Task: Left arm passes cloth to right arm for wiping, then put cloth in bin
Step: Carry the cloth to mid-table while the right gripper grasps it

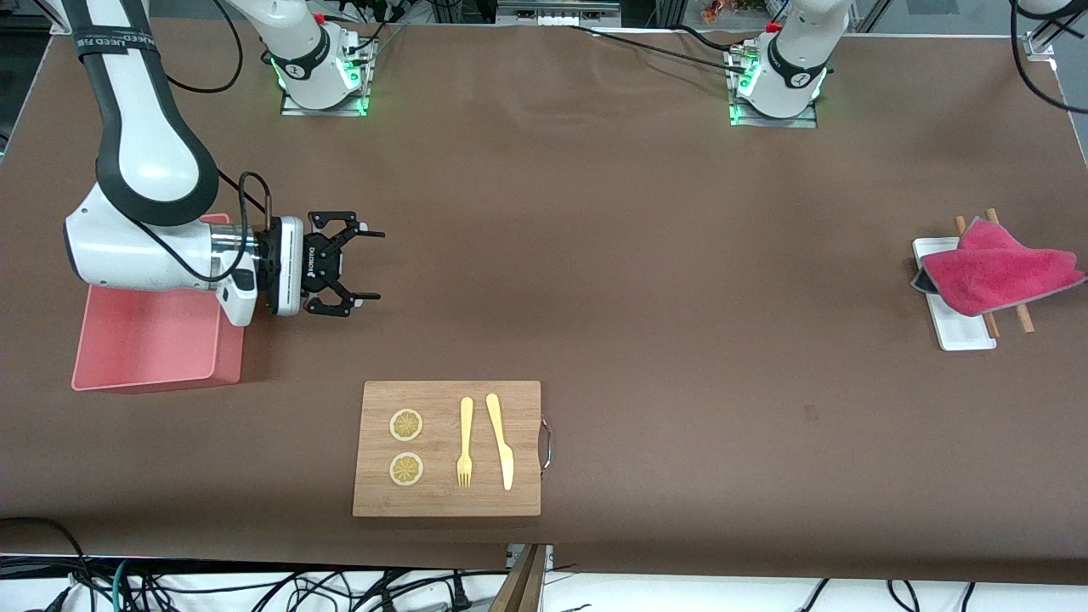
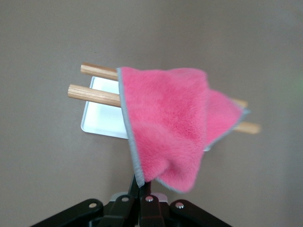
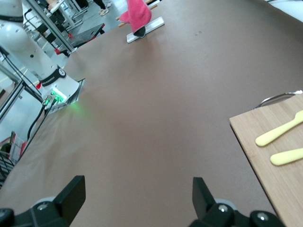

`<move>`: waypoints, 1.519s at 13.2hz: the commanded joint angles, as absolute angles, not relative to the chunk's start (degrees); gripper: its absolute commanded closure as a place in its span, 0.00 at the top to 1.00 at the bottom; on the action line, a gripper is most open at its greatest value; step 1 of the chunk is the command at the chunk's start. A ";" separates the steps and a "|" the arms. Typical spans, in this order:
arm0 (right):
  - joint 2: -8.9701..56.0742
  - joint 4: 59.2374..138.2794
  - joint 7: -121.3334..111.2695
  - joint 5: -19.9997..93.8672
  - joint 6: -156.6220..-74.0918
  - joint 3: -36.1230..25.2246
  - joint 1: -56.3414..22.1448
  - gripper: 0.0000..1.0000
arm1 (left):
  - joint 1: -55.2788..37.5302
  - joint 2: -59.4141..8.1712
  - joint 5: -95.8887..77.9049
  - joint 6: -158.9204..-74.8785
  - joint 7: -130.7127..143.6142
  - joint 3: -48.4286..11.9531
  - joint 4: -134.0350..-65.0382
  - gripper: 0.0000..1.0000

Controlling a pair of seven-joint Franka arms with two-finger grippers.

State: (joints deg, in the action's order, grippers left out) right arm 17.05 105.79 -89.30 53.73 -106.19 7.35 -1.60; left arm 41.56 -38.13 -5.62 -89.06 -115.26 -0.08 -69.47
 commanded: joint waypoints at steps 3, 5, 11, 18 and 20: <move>16.00 108.01 -92.19 54.32 -106.61 7.29 -1.41 1.00 | 36.93 -31.30 -2.20 -77.63 -98.04 -0.18 -71.37 0.00; 16.17 108.11 -92.29 54.32 -106.96 7.38 -1.49 1.00 | 34.38 -28.75 -1.24 -73.24 -89.43 -0.26 -71.45 0.00; 16.44 110.47 -91.85 55.89 -114.06 10.09 -3.16 1.00 | 21.55 -21.80 -5.51 -59.25 -49.20 -2.10 -71.54 0.00; 16.44 115.22 -91.76 64.41 -128.03 17.14 -6.13 1.00 | 14.87 -23.46 -27.65 -63.70 -7.15 -13.45 -71.63 0.00; 16.44 115.22 -91.58 66.69 -131.91 17.14 -9.39 1.00 | 9.44 -23.90 -33.72 -68.53 -1.70 -13.45 -71.63 0.00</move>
State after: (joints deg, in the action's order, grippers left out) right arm 17.32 114.00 -91.04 63.51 -128.42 17.03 -6.79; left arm 13.29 -23.74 -29.57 -65.17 -6.41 -13.78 -71.23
